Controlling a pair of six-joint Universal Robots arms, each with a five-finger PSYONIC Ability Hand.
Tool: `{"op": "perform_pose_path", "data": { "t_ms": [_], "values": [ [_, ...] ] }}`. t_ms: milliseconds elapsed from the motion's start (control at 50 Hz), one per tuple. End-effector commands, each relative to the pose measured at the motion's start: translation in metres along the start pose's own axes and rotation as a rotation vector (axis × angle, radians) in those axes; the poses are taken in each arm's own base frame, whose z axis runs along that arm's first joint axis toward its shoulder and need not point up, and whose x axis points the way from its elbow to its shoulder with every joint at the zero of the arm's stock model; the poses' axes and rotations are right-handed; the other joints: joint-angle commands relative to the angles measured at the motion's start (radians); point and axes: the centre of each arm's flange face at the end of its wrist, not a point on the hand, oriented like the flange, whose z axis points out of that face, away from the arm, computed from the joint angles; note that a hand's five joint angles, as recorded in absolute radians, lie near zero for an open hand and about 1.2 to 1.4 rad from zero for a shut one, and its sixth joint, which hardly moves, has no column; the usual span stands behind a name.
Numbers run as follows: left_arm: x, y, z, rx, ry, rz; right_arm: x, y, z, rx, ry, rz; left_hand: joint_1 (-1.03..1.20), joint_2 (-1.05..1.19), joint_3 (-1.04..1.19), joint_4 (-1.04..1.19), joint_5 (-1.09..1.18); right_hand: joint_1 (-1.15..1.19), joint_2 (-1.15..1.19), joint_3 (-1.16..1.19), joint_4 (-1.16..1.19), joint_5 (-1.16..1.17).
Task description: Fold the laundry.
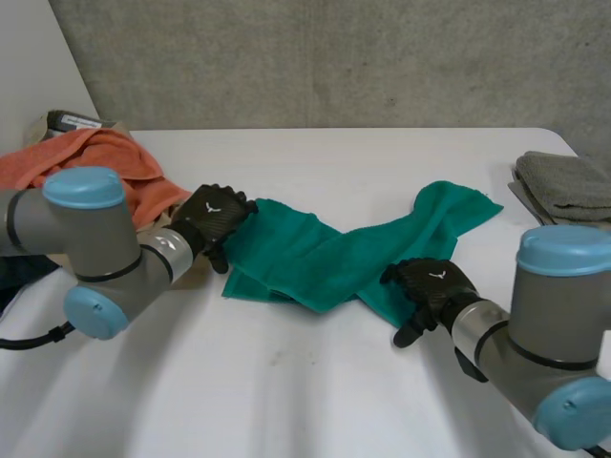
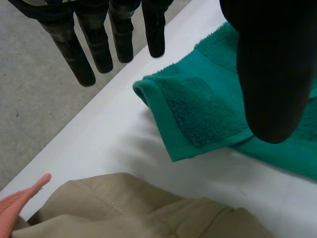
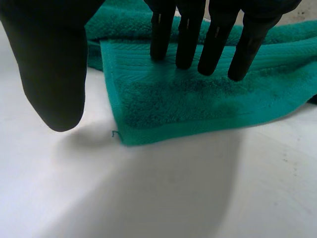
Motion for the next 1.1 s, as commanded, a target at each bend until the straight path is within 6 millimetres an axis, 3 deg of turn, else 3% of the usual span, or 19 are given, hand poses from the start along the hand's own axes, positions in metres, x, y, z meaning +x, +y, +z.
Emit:
{"op": "perform_pose_path", "data": {
  "t_ms": [20, 180, 600, 780, 880, 1000, 1100],
  "values": [
    [0.005, 0.004, 0.014, 0.010, 0.013, 0.017, -0.006, 0.001, 0.014, 0.019, 0.035, -0.034, 0.215, 0.204, 0.207, 0.203, 0.200, 0.152, 0.160, 0.151, 0.148, 0.142],
    [0.007, -0.002, 0.014, 0.022, 0.007, 0.018, -0.003, 0.010, 0.025, 0.006, 0.063, -0.088, 0.233, 0.222, 0.224, 0.221, 0.218, 0.258, 0.266, 0.257, 0.253, 0.248],
    [0.021, -0.010, 0.006, 0.029, 0.037, 0.023, 0.003, -0.005, 0.049, 0.079, 0.085, -0.137, 0.233, 0.222, 0.224, 0.221, 0.218, 0.311, 0.319, 0.310, 0.306, 0.301],
    [0.016, -0.008, 0.007, 0.023, 0.025, 0.020, 0.011, -0.018, 0.058, 0.121, 0.119, -0.195, 0.233, 0.222, 0.224, 0.221, 0.218, 0.637, 0.645, 0.636, 0.632, 0.626],
    [0.015, -0.007, 0.007, 0.021, 0.024, 0.019, 0.028, -0.029, 0.067, 0.150, 0.166, -0.192, 0.216, 0.204, 0.207, 0.203, 0.201, 0.640, 0.648, 0.639, 0.635, 0.630],
    [0.016, -0.004, 0.008, 0.016, 0.027, 0.022, 0.034, -0.033, 0.071, 0.154, 0.180, -0.221, 0.095, 0.084, 0.087, 0.083, 0.080, 0.523, 0.531, 0.522, 0.518, 0.512],
    [0.015, -0.003, 0.012, 0.022, 0.024, 0.028, 0.038, -0.036, 0.071, 0.159, 0.185, -0.227, 0.072, 0.060, 0.063, 0.060, 0.057, 0.581, 0.589, 0.580, 0.577, 0.571]
  ]
}}
